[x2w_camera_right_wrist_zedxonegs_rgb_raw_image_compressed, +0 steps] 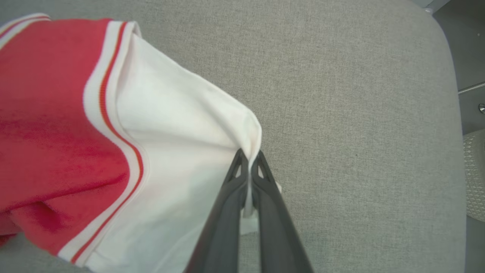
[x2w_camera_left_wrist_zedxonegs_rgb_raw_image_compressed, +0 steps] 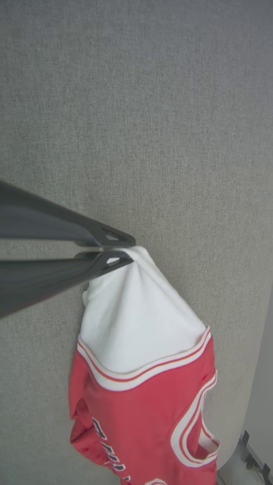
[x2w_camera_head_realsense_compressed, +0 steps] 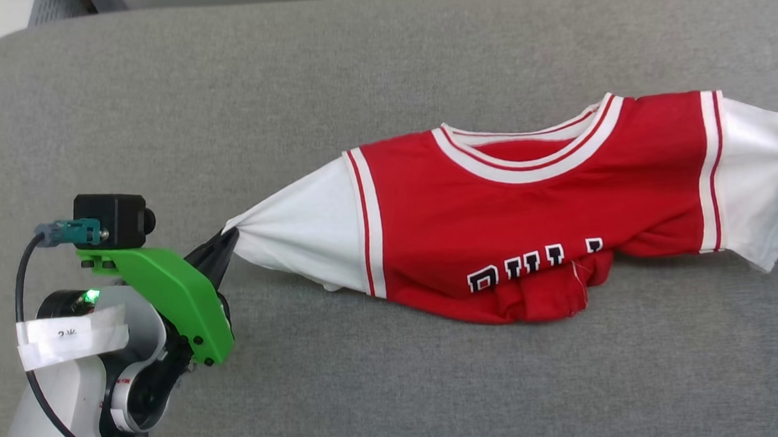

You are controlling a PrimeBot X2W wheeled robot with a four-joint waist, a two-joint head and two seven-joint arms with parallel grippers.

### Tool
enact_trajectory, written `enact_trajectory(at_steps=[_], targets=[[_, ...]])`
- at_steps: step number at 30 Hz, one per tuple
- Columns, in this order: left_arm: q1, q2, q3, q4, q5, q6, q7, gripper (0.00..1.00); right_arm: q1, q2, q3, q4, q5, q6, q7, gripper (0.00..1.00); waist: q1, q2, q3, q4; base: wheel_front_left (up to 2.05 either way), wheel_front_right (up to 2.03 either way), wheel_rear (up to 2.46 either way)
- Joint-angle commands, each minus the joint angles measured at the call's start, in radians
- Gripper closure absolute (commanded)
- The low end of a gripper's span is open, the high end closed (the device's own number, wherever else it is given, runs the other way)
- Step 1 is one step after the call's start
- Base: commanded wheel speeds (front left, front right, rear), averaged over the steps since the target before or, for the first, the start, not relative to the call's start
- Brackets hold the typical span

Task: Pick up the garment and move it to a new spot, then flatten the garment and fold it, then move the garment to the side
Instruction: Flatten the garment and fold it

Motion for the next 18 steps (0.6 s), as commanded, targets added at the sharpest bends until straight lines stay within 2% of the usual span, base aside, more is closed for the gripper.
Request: enact_trajectory(at_steps=[1, 8, 18], targets=[[-0.016, 0.006, 0.006, 0.002, 0.005, -0.005, -0.011, 1.00, -0.007, -0.015, -0.002, -0.015, 0.007, -0.001, -0.014, 1.00, 0.0000, -0.0001, -0.069, -0.024, 0.00, 0.00, 0.00], [-0.016, 0.033, 0.038, -0.026, 0.029, 0.003, -0.055, 1.00, -0.022, -0.066, -0.010, -0.082, 0.024, -0.001, -0.071, 1.00, 0.0000, -0.0001, -0.155, -0.032, 0.00, 0.00, 0.00], [-0.010, 0.048, 0.115, -0.143, 0.026, 0.024, -0.132, 1.00, -0.029, -0.097, -0.035, -0.189, 0.050, -0.001, -0.148, 1.00, 0.0000, -0.0001, -0.253, -0.041, 0.00, 0.00, 0.00]])
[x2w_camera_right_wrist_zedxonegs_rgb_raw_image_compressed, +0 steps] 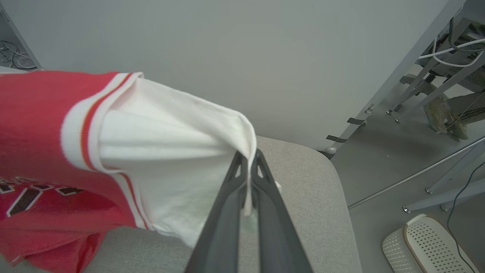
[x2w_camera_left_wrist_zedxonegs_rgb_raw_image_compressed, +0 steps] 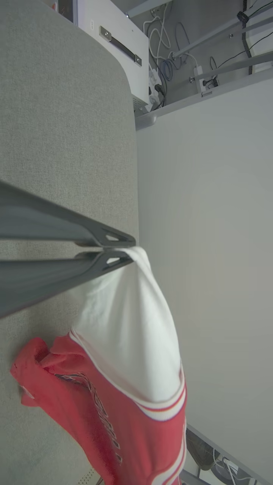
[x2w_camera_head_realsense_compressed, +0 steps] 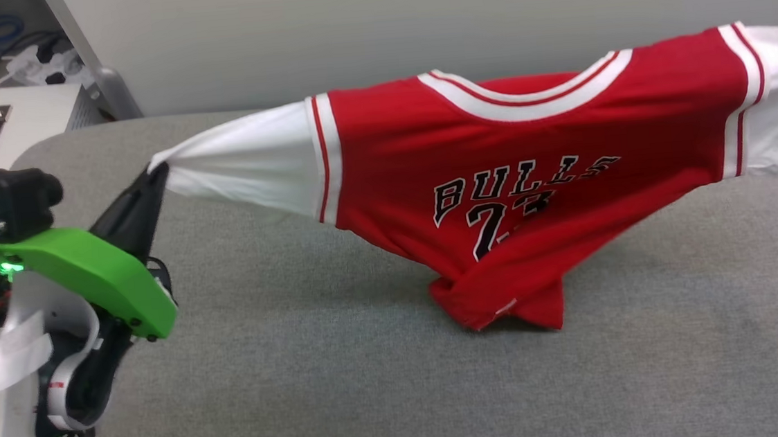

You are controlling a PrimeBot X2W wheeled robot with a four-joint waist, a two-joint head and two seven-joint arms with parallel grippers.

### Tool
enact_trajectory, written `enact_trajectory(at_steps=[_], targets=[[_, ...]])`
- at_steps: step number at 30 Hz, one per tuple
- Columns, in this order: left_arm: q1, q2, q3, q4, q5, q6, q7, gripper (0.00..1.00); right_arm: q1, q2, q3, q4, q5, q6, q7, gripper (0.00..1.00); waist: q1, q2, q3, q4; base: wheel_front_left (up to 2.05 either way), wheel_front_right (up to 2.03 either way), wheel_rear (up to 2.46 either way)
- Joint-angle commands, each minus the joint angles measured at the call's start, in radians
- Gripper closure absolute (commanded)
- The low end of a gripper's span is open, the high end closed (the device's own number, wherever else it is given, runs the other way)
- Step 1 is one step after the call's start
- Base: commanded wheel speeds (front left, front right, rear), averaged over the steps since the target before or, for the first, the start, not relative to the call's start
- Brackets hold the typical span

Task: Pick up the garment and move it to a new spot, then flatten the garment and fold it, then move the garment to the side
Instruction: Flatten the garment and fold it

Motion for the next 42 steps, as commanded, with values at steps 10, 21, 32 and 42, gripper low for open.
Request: enact_trajectory(at_steps=[10, 21, 32, 42], targets=[[-0.075, 0.047, 0.100, -0.087, 0.029, 0.005, -0.111, 1.00, -0.080, -0.030, -0.045, -0.057, 0.009, -0.002, -0.090, 1.00, 0.0000, -0.0001, -0.068, -0.009, 0.00, 0.00, 0.00], [-0.145, 0.091, 0.133, -0.099, 0.013, -0.020, -0.119, 1.00, -0.160, -0.026, -0.025, -0.020, 0.001, -0.002, -0.172, 1.00, 0.0000, -0.0001, -0.031, -0.010, 0.00, 0.00, 0.00], [-0.388, 0.135, 0.112, 0.037, -0.002, -0.083, -0.133, 1.00, -0.416, -0.041, 0.075, 0.104, -0.025, -0.002, -0.245, 1.00, 0.0000, -0.0001, 0.186, -0.014, 0.00, 0.00, 0.00], [-0.800, 0.177, 0.037, 0.280, 0.052, -0.140, -0.214, 1.00, -0.770, -0.023, 0.179, 0.268, -0.076, -0.002, -0.304, 1.00, 0.0000, -0.0001, 0.437, -0.019, 0.00, 0.00, 0.00]])
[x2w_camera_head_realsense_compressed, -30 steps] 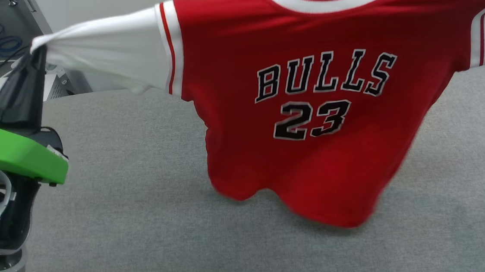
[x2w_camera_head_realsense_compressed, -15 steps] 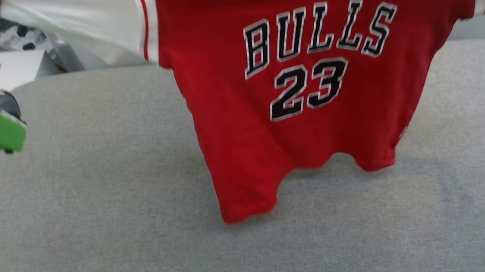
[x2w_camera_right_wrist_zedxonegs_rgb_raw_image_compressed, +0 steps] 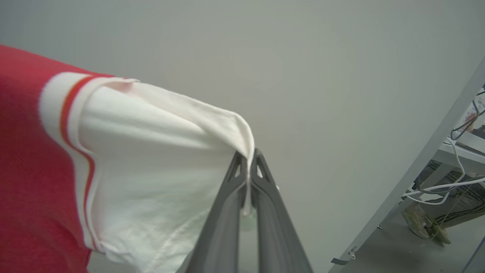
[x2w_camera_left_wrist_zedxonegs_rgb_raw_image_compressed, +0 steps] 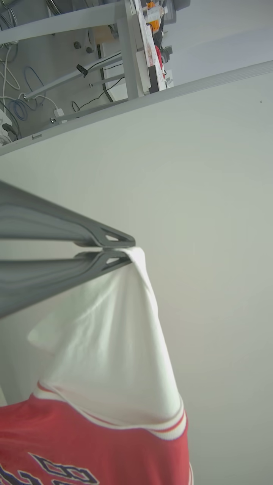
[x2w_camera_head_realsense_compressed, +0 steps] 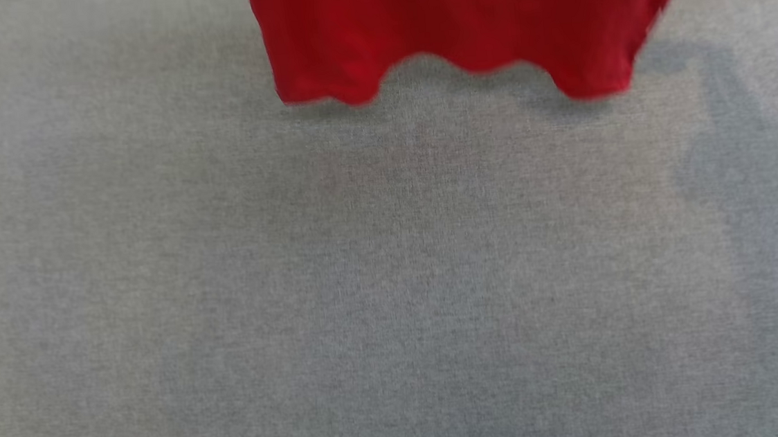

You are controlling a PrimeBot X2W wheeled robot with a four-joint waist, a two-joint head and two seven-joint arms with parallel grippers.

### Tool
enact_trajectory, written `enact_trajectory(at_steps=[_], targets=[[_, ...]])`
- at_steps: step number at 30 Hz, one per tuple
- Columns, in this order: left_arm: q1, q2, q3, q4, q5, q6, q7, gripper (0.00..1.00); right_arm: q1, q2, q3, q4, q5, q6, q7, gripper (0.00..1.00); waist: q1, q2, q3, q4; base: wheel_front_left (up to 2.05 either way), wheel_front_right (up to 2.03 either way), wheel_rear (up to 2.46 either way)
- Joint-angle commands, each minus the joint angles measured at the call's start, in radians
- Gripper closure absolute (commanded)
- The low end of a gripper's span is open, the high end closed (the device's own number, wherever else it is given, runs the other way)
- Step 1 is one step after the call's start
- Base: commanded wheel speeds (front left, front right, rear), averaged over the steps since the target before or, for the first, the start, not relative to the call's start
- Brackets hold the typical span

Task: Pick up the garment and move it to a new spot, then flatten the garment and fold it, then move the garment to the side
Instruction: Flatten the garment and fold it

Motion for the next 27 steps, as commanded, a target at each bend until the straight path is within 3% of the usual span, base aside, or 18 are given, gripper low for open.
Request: enact_trajectory(at_steps=[1, 8, 15, 19, 27], targets=[[-0.075, 0.020, 0.001, 0.043, 0.014, -0.001, -0.023, 1.00, -0.061, 0.011, 0.007, 0.040, -0.023, -0.002, -0.009, 1.00, 0.0000, 0.0000, 0.169, -0.009, 0.00, 0.00, 0.00], [-0.363, 0.038, -0.055, 0.221, 0.063, -0.014, -0.132, 1.00, -0.316, 0.103, 0.028, 0.200, -0.118, -0.002, -0.077, 1.00, 0.0000, 0.0000, 0.301, -0.022, 0.00, 0.00, 0.00], [-0.554, 0.005, -0.113, 0.405, 0.083, -0.018, -0.284, 1.00, -0.491, 0.186, -0.032, 0.381, -0.256, -0.002, -0.210, 1.00, 0.0000, 0.0000, 0.367, -0.014, 0.00, 0.00, 0.00], [-0.594, -0.016, -0.145, 0.496, 0.075, -0.019, -0.356, 1.00, -0.542, 0.231, -0.078, 0.466, -0.317, -0.002, -0.282, 1.00, 0.0000, 0.0000, 0.377, -0.008, 0.00, 0.00, 0.00], [-0.505, -0.035, -0.270, 0.580, -0.009, -0.019, -0.444, 1.00, -0.484, 0.271, -0.042, 0.579, -0.322, -0.002, -0.352, 1.00, 0.0000, 0.0000, 0.361, 0.005, 0.00, 0.00, 0.00]])
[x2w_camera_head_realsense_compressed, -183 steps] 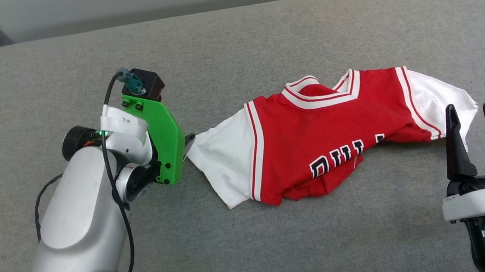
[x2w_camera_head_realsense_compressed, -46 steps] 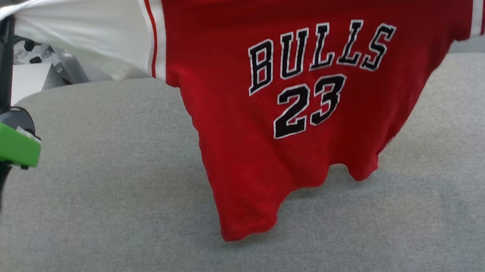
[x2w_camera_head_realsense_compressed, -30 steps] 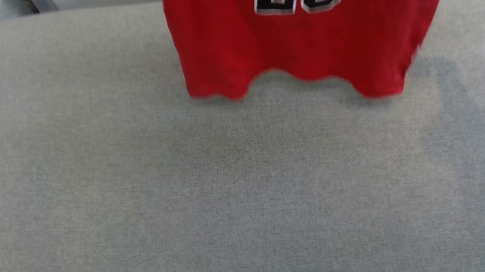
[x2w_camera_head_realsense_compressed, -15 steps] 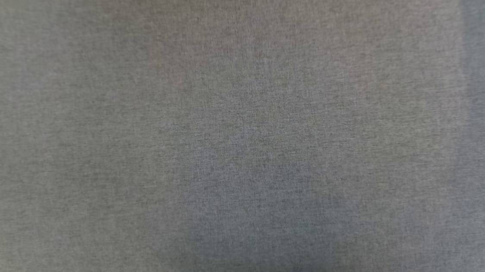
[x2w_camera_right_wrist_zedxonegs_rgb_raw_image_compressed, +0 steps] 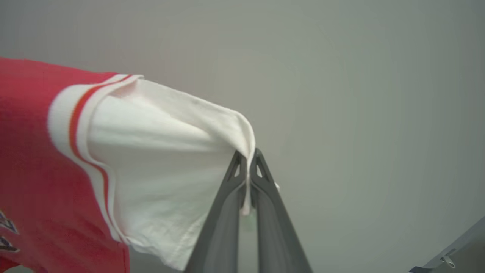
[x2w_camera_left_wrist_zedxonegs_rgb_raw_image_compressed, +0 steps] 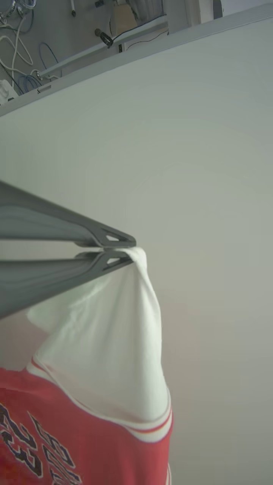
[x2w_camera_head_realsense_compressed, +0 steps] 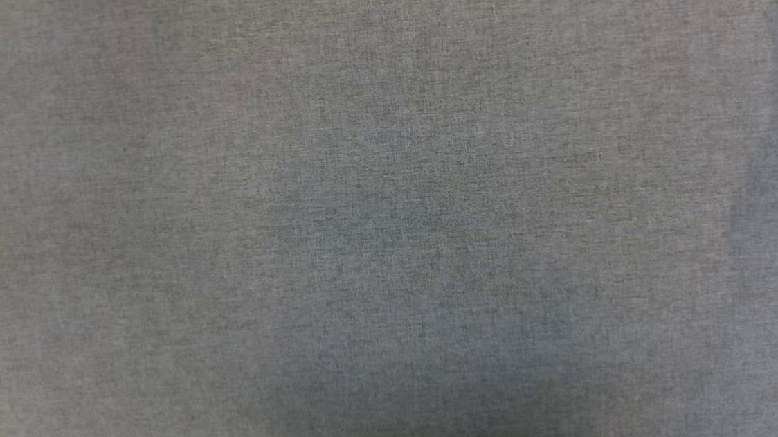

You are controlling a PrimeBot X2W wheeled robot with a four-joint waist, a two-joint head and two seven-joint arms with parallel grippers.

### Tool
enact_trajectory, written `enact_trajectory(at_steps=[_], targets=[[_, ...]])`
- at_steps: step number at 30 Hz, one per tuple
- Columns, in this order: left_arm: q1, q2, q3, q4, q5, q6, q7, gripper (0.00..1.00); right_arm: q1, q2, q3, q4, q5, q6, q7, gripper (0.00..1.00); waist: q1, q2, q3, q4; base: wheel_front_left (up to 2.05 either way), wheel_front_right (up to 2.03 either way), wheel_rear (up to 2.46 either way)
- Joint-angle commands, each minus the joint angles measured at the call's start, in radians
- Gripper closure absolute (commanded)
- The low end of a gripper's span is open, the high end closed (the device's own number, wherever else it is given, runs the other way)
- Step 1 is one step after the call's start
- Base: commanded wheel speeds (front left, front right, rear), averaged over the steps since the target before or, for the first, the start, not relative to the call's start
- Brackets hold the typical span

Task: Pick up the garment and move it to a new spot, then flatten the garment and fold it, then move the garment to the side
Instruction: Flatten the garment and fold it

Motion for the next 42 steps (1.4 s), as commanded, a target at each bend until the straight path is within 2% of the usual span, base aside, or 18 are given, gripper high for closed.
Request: enact_trajectory(at_steps=[1, 10, 17, 24, 33, 42], targets=[[0.050, -0.007, -0.017, 0.015, -0.022, 0.003, -0.020, 1.00, 0.045, 0.000, 0.017, 0.016, 0.008, -0.002, -0.017, 1.00, -0.0002, 0.0000, -0.018, 0.005, 0.00, 0.00, 0.00], [0.297, -0.073, -0.119, 0.068, -0.113, 0.003, -0.074, 1.00, 0.265, -0.011, 0.085, 0.071, 0.091, -0.002, -0.071, 1.00, -0.0002, 0.0000, -0.128, 0.025, 0.00, 0.00, 0.00], [0.526, -0.120, -0.180, 0.082, -0.158, 0.003, -0.081, 1.00, 0.493, -0.032, 0.133, 0.070, 0.192, -0.002, -0.095, 1.00, -0.0002, 0.0000, -0.258, 0.042, 0.00, 0.00, 0.00], [0.767, -0.124, -0.248, 0.082, -0.218, 0.003, -0.082, 1.00, 0.780, -0.059, 0.181, 0.016, 0.322, -0.002, -0.104, 1.00, -0.0002, 0.0000, -0.389, 0.047, 0.00, 0.00, 0.00], [1.017, -0.123, -0.246, 0.083, -0.262, 0.003, -0.082, 1.00, 1.099, -0.127, 0.250, -0.078, 0.418, -0.002, -0.117, 1.00, -0.0002, 0.0000, -0.506, 0.043, 0.00, 0.00, 0.00], [1.135, -0.149, -0.237, 0.109, -0.269, 0.004, -0.082, 1.00, 1.259, -0.144, 0.214, -0.107, 0.459, -0.002, -0.122, 1.00, -0.0002, 0.0000, -0.576, 0.043, 0.00, 0.00, 0.00]])
